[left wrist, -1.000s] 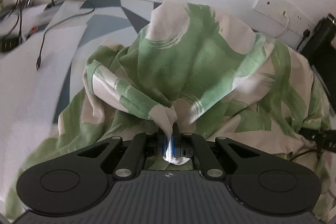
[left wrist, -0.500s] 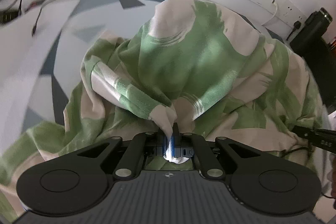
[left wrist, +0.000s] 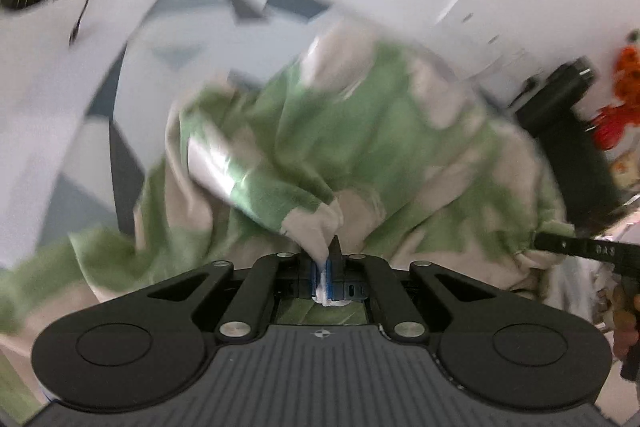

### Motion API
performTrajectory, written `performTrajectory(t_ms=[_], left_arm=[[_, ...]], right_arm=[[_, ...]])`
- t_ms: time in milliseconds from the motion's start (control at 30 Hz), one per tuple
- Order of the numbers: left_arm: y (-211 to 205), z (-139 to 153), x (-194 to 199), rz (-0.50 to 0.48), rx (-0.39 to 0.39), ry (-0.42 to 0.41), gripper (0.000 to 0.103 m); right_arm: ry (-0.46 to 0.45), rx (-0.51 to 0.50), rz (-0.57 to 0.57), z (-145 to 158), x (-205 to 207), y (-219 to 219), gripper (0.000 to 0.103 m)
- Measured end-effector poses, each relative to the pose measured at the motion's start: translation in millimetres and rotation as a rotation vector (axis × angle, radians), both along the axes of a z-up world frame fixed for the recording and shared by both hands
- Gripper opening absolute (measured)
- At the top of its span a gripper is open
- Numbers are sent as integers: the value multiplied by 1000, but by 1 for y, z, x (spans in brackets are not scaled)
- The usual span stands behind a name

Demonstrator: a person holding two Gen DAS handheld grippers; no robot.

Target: Fold clothes

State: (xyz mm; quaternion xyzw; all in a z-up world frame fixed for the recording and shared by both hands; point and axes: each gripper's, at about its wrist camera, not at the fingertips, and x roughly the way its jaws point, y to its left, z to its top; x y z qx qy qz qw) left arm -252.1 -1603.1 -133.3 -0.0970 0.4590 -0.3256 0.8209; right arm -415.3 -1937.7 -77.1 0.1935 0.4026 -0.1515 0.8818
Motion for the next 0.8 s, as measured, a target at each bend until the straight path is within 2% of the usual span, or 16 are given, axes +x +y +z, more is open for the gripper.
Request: performTrajectory(t_ms=[233,400,533,633,800], left_arm=[[28,68,18,-2,-173,-130,4],[29,99,37,-31,-217,-192,3],[30,114,60,-41,-273,-186,3],[26,125,74,-1,-302,-210,3],[4,129,102,93,-292,-245,3]], right_arm=[[-195,-80,-74,78,-6,4,5],[-227,-147,-97,110,0,7,5],[-234,-170,-120,125,4,7,5],[-256,-188,-134,131,15,-1,5],[-350,-225,-181,124,49,-32,4]])
